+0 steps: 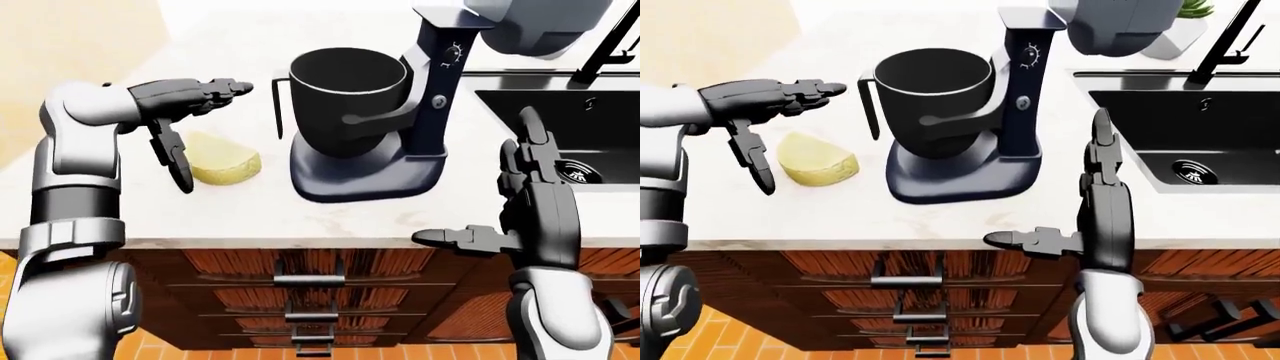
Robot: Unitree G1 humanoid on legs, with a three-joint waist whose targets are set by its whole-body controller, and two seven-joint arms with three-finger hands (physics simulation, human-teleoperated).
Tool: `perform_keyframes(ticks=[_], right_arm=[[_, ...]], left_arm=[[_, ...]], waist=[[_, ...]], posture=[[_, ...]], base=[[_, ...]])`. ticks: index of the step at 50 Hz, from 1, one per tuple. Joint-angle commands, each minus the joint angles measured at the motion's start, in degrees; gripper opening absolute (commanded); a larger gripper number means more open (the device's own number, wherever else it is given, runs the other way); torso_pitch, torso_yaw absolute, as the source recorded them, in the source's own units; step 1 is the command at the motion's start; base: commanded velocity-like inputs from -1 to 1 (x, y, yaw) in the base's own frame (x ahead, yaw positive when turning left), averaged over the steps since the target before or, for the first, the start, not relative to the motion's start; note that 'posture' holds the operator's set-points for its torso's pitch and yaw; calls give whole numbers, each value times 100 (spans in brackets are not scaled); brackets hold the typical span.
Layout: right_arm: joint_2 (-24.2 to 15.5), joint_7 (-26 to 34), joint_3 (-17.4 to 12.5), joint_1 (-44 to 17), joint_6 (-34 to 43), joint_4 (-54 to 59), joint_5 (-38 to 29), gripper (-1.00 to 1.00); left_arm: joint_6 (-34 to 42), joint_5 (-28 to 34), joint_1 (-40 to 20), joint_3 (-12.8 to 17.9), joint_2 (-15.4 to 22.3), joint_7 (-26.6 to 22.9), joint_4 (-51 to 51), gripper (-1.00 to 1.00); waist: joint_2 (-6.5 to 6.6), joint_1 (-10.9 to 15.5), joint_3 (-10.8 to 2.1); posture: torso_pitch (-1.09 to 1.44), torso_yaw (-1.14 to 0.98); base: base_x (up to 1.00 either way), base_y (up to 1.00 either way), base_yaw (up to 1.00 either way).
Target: Place the cheese in the stand mixer bowl.
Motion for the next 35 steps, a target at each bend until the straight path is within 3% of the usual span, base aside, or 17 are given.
perform_keyframes(ticks=[1, 5, 14, 23, 31, 35], right_arm=[[-21, -41, -14, -79, -194, -156, -12, 100], [-16, -55, 2, -70, -217, -139, -15, 100], [-12, -72, 20, -69, -250, -104, -13, 100], [1, -90, 20, -56, -285, -111, 3, 100], [26, -126, -13, -8, -380, -160, 61, 100], [28, -145, -23, 0, -406, -192, 96, 100]], left_arm=[[17, -55, -54, 101, 46, -44, -344, 100], [111, 23, 187, 96, -4, -246, -593, 100], [129, 241, -17, 6, -106, -508, -332, 100], [-41, 438, -404, -133, -315, -335, 252, 100], [99, 710, -345, -206, -331, -700, 411, 100], [-206, 985, -329, -268, -259, -516, 587, 100]], waist=[[21, -1, -126], [31, -2, -128], [4, 13, -126], [-17, 31, -142], [-11, 19, -153], [-11, 14, -157]], posture=[[0, 0], [0, 0], [0, 0], [0, 0], [0, 0], [0, 0]], base=[[0, 0, 0], [0, 0, 0], [0, 0, 0], [0, 0, 0], [0, 0, 0], [0, 0, 0]])
